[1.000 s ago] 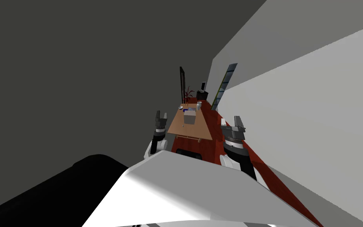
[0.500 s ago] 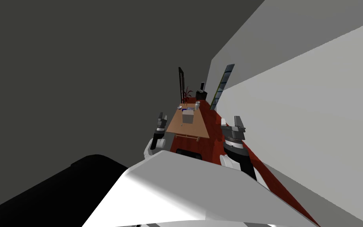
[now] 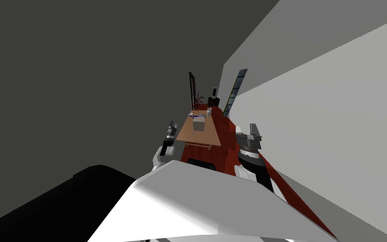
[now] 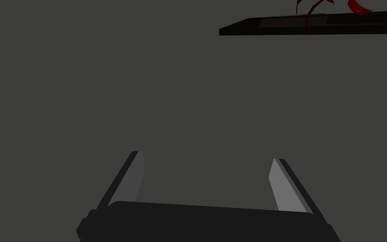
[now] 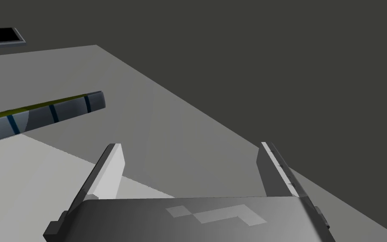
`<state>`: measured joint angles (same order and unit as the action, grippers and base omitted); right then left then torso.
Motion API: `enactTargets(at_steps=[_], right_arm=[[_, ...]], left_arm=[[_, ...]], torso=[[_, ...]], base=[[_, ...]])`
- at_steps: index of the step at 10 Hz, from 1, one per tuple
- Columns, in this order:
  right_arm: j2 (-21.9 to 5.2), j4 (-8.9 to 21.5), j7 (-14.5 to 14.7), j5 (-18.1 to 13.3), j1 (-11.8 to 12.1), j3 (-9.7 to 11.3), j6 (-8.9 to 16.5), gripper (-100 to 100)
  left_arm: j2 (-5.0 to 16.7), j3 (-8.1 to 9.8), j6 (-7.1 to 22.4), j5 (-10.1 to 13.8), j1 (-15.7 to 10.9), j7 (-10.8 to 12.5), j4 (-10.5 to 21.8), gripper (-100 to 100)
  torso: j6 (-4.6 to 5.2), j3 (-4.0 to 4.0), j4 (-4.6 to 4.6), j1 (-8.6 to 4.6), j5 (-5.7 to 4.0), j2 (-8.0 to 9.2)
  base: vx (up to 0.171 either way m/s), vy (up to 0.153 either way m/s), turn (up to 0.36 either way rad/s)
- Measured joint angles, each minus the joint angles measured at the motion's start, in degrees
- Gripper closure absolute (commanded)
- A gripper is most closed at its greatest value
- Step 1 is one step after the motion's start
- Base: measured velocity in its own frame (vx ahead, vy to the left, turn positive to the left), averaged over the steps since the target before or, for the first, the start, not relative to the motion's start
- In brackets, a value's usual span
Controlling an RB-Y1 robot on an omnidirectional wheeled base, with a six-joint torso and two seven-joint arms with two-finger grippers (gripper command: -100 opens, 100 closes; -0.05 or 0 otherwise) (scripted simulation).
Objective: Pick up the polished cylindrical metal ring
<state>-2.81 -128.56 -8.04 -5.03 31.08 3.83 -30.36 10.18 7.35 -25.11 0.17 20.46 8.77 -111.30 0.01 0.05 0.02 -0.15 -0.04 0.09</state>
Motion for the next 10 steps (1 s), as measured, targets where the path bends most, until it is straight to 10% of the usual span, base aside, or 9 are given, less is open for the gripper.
enactTargets(at_steps=[10], right_arm=[[0.0,0.0,0.0,0.0,0.0,0.0,0.0,0]], left_arm=[[3.1,6.19,8.1,0.0,-5.3,2.2,13.1,-100]], torso=[[-0.02,-0.01,-0.01,0.01,0.0,-0.02]], base=[[-0.015,-0.041,-0.034]])
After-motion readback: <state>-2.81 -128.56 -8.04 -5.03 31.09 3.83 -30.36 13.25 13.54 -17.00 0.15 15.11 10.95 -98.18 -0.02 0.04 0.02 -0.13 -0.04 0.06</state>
